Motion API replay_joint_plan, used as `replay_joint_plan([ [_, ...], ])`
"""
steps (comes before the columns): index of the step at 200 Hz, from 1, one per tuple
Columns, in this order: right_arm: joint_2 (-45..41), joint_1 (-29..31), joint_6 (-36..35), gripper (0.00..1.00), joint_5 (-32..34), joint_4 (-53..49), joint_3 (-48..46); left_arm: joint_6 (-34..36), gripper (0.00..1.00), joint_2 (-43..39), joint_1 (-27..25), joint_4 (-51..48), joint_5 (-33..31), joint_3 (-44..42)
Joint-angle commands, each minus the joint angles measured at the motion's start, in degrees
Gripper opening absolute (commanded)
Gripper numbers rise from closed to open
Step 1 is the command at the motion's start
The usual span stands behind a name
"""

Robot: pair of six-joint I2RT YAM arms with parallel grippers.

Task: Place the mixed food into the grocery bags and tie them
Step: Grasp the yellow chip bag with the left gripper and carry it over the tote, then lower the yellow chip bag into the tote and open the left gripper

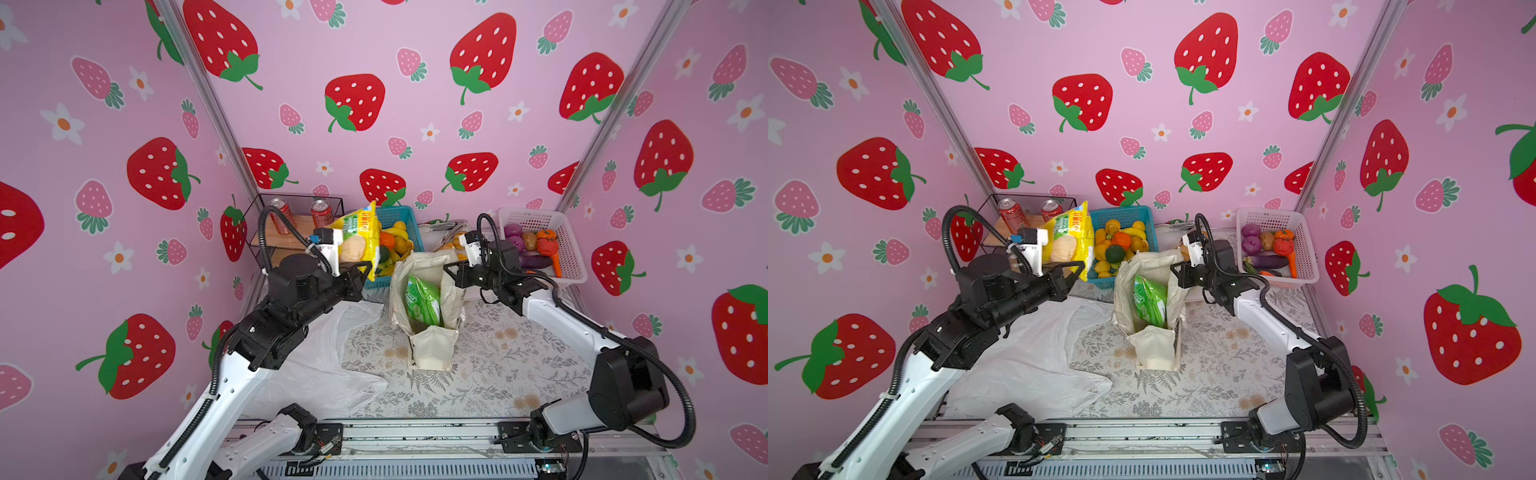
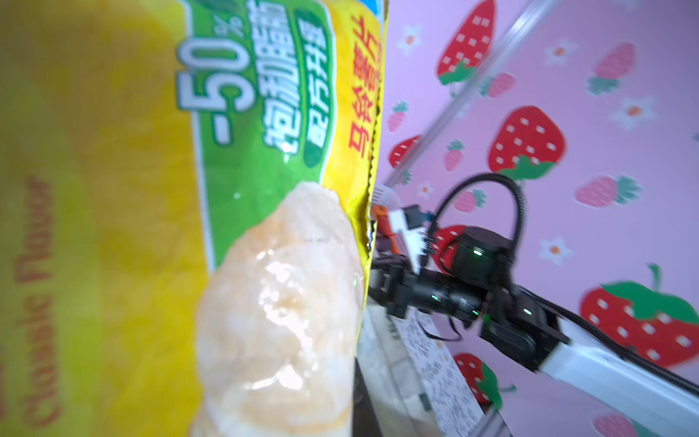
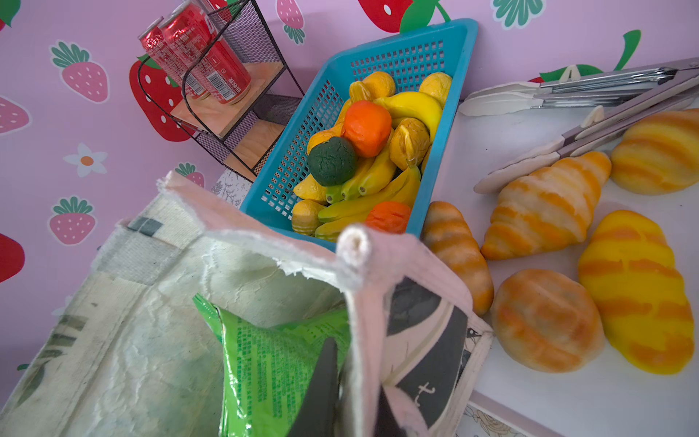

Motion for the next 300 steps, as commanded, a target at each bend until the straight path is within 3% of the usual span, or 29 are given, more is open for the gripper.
replay_joint_plan([
  [1, 0.45, -0.26, -1.86, 0.07, -0.56, -1.52, 2.61, 1.81, 0.00, 5.81, -8.27, 2.31, 6.68, 5.16],
  [28, 0.79, -0.73, -1.72, 0.07, -1.02, -1.78, 2.80, -8.97, 0.00, 9.56, -12.82, 15.90, 9.64, 2.77],
  [51, 1.14, -1.29, -0.68, 0.07, -2.32, -0.98, 2.67, -18.47, 0.00, 10.83, -15.50, 28.37, 8.56, -2.31],
  [94, 1.25, -1.94, 0.33, 0.07, -3.46, -0.25, 2.93, -33.21, 0.00, 12.09, -16.33, 41.78, 8.45, -10.03],
  [138, 1.12, -2.15, 0.06, 0.08, -2.75, -0.45, 3.02, -41.26, 0.00, 10.63, -16.08, 41.57, 6.48, -16.11],
  [169, 0.93, -2.24, -0.03, 0.08, -2.52, -0.45, 2.85, -45.93, 0.25, 9.50, -13.85, 40.14, 7.76, -20.68],
  [190, 0.43, -2.24, -0.12, 0.08, -2.29, -0.60, 2.83, -41.39, 0.42, 8.05, -11.63, 32.57, 10.16, -18.35],
  [201, 0.33, -2.24, -0.21, 0.08, -2.23, -0.62, 2.88, -34.79, 0.56, 6.70, -11.30, 23.79, 8.39, -14.67],
  [215, 0.16, -2.24, -0.21, 0.08, -2.23, -0.66, 2.73, -25.92, 0.64, 5.54, -11.21, 11.91, 4.16, -9.36],
  [235, 0.23, -2.20, -0.37, 0.08, -2.05, -0.75, 2.49, -16.15, 0.70, 5.07, -11.21, -0.73, -2.95, -2.37],
  [255, 0.48, -2.24, -0.34, 0.08, -2.02, -0.71, 2.37, -9.42, 0.75, 7.40, -11.43, -8.47, -5.40, 3.87],
  [300, 0.24, -2.24, -0.22, 0.08, -1.96, -0.77, 2.43, 2.60, 0.81, 22.75, -15.72, -29.19, -13.33, 25.13],
])
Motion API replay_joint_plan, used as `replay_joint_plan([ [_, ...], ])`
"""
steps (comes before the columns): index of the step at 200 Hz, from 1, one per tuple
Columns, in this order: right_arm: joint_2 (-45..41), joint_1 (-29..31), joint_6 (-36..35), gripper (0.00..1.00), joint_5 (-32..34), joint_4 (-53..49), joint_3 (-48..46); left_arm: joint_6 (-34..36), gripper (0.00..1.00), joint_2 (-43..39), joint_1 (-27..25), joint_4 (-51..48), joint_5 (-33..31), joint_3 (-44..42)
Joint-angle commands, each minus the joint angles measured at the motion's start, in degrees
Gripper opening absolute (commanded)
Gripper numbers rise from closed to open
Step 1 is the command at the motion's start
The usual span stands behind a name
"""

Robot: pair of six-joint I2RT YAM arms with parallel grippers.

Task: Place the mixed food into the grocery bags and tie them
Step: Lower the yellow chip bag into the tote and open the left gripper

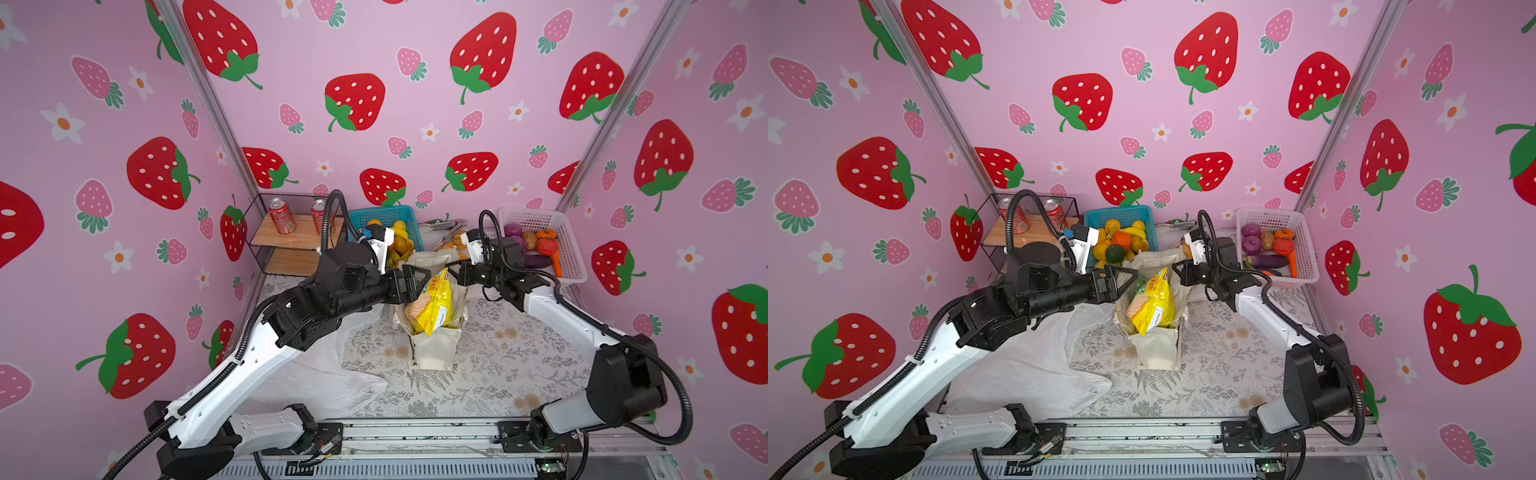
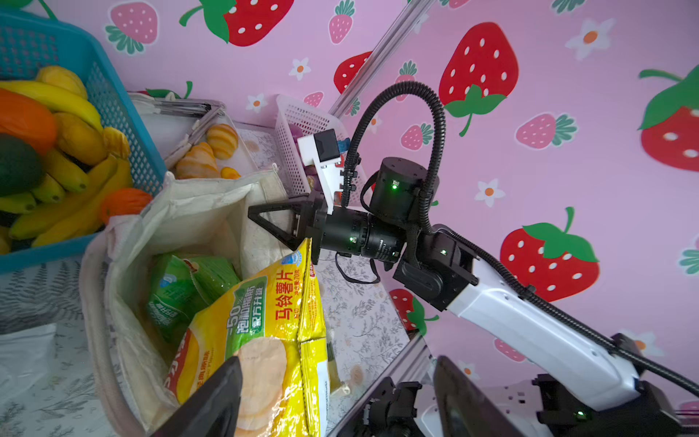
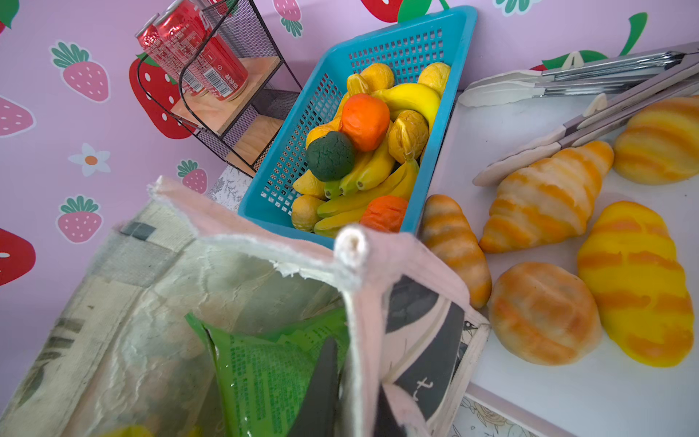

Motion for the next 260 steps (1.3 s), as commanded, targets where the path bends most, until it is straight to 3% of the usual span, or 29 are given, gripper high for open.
replay_joint_plan([
  [1, -0.70, -0.43, -0.32, 0.08, 0.40, 0.99, 1.31, 9.64, 0.81, 8.85, -2.11, -17.24, -6.93, 8.94],
  [57, -2.25, -0.47, 0.30, 0.08, 0.08, 1.02, 1.14, 12.28, 0.82, 21.32, -4.25, -21.76, -6.45, 13.98],
  [106, -5.71, -0.43, 2.31, 0.08, -2.10, 1.20, 2.07, 11.43, 0.52, 25.54, -0.81, -18.96, 4.74, 10.81],
  [144, -6.51, -0.47, 8.82, 0.08, -8.75, 6.75, 0.95, 11.66, 0.45, 29.04, 1.54, -18.69, 7.00, 8.51],
  [168, -6.26, -0.47, 12.39, 0.08, -10.58, 9.56, 0.56, 12.88, 0.44, 32.15, 1.53, -18.56, 5.58, 8.71],
  [197, -5.83, -0.47, 14.04, 0.08, -8.32, 10.68, -1.13, 13.80, 0.45, 35.31, 1.44, -17.42, 3.91, 7.73],
  [260, -1.57, -0.77, 15.85, 0.07, -6.00, 13.97, -5.52, 10.50, 0.56, 35.36, 0.72, -3.38, 2.70, 0.84],
])
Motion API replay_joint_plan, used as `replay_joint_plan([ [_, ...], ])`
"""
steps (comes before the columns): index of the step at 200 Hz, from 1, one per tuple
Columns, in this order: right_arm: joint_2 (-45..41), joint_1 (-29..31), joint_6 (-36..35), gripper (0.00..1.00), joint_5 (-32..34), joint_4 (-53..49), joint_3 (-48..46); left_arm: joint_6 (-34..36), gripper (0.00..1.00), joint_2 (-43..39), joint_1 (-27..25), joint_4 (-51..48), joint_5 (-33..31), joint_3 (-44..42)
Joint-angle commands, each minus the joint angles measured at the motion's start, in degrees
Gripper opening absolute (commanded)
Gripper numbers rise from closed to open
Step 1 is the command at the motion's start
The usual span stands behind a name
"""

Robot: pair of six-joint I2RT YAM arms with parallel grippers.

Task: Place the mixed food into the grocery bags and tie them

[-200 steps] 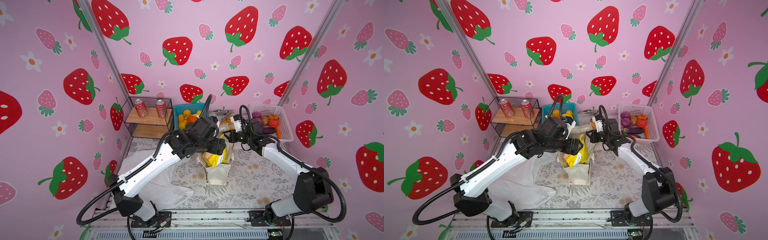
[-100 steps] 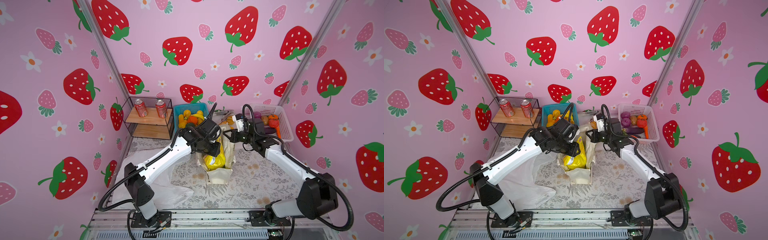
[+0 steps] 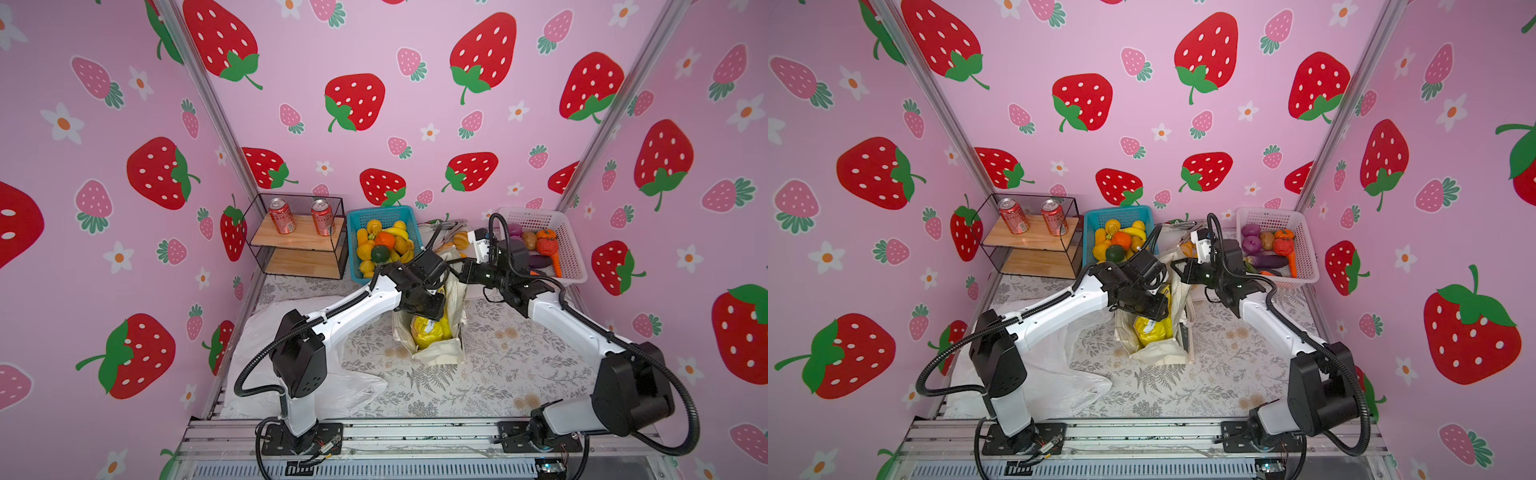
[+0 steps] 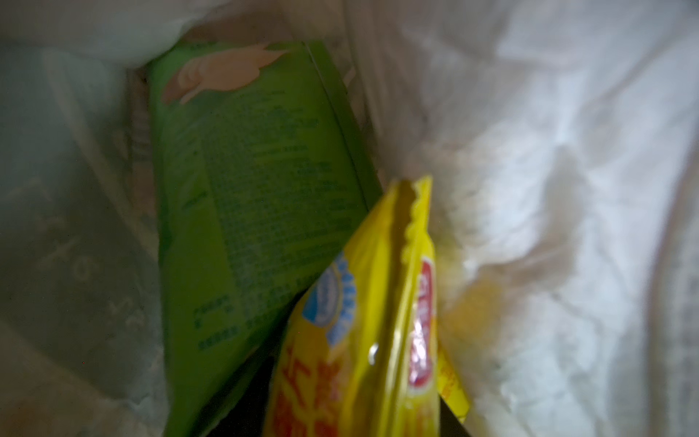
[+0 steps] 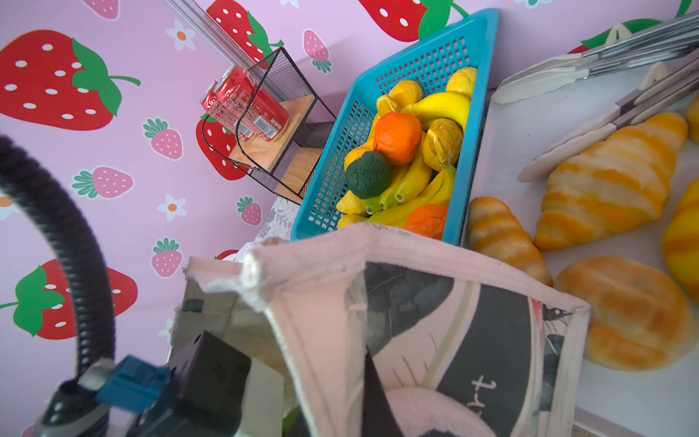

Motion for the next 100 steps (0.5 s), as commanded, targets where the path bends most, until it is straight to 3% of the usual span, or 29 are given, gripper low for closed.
replay_joint_plan([
  [1, 0.89, -0.20, 2.02, 0.08, -0.54, 5.08, -1.15, -1.21, 0.57, 1.48, -0.55, 5.35, -2.90, -2.33],
  [27, 0.70, -0.64, 0.53, 0.08, 0.57, 4.07, -1.15, -0.28, 0.63, 0.03, -0.65, 5.15, -5.76, -2.00],
  [65, -0.23, -1.44, -1.56, 0.08, 2.54, 2.99, -2.71, 1.32, 0.78, -10.49, -0.55, 6.58, -4.48, -4.18],
  [100, -0.75, -1.55, -4.52, 0.08, 4.55, 0.27, -2.82, 0.70, 0.82, -19.87, 0.19, 3.09, -6.21, -7.19],
])
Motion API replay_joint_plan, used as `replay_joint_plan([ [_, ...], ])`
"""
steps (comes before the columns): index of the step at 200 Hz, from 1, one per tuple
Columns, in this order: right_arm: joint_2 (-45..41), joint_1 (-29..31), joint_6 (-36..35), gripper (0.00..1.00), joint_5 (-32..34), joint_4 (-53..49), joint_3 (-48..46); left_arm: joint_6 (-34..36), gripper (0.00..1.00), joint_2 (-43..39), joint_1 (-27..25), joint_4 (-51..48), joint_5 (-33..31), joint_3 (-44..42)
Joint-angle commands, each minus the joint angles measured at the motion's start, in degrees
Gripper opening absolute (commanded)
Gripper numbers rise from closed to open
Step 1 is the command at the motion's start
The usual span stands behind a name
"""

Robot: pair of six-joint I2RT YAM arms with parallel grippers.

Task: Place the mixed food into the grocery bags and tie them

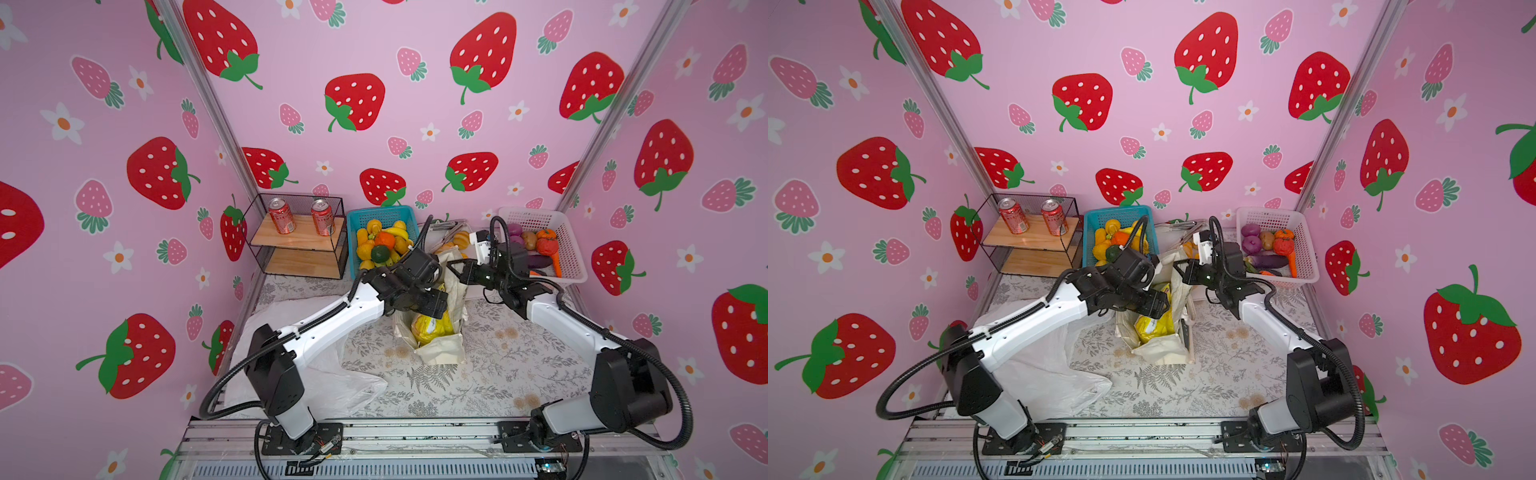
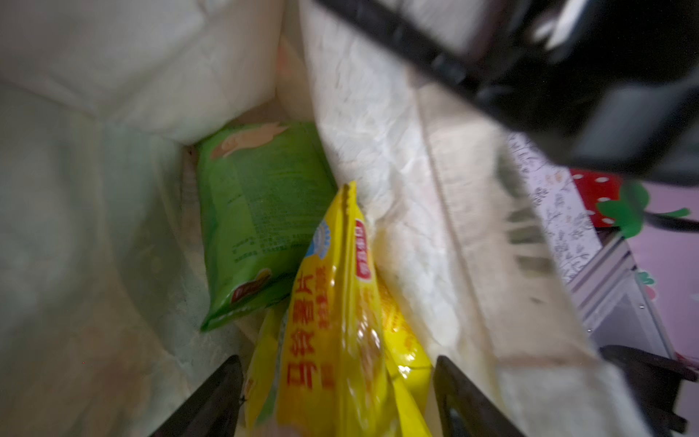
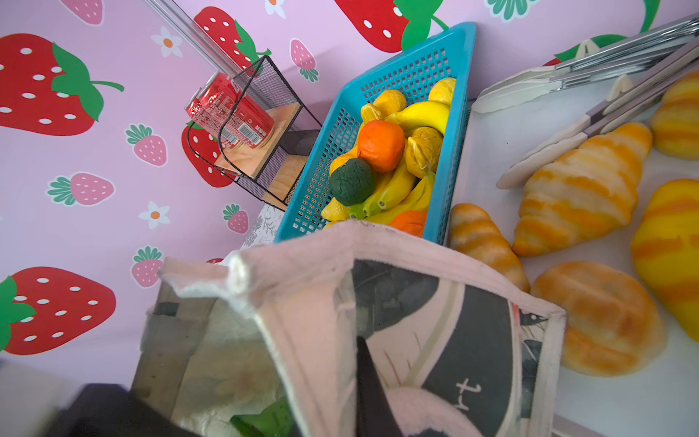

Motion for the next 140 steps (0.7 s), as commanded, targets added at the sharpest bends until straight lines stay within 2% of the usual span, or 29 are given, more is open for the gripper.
replay_joint_plan([
  [1, -1.18, -0.46, -2.78, 0.08, 2.60, -2.20, -0.98, 0.08, 0.82, -6.78, 0.67, -2.07, -2.76, -2.43],
  [32, -1.75, -0.45, -4.74, 0.08, 4.79, -4.19, -0.24, -6.13, 0.82, -15.41, 4.20, -2.68, -7.77, -11.37],
  [51, -1.55, -0.45, -5.36, 0.11, 5.21, -4.85, 0.45, -9.73, 0.81, -17.01, 7.07, -1.66, -5.46, -16.34],
  [67, -1.61, -0.46, -5.98, 0.14, 5.67, -5.64, 1.09, -10.84, 0.76, -15.96, 7.50, 0.72, -2.37, -18.20],
  [79, -2.08, -0.46, -6.66, 0.20, 6.35, -6.74, 1.61, -11.65, 0.68, -14.31, 7.48, 3.72, 1.95, -18.71],
  [89, -2.79, -0.46, -7.57, 0.27, 7.55, -8.28, 2.09, -12.30, 0.58, -12.96, 7.47, 6.46, 6.08, -19.09],
  [104, -4.77, -0.44, -9.85, 0.48, 10.82, -12.11, 3.07, -12.84, 0.40, -11.31, 7.51, 8.41, 8.18, -18.82],
  [115, -6.95, -0.46, -11.83, 0.59, 14.66, -15.69, 3.88, -12.57, 0.28, -10.93, 7.50, 8.61, 8.62, -18.26],
  [128, -10.20, -0.26, -13.82, 0.66, 17.64, -19.22, 4.74, -12.54, 0.15, -11.40, 7.64, 9.21, 9.18, -18.36],
  [140, -12.97, 0.95, -16.18, 0.68, 19.26, -22.16, 6.12, -12.85, 0.07, -12.09, 7.85, 10.26, 10.36, -18.89],
])
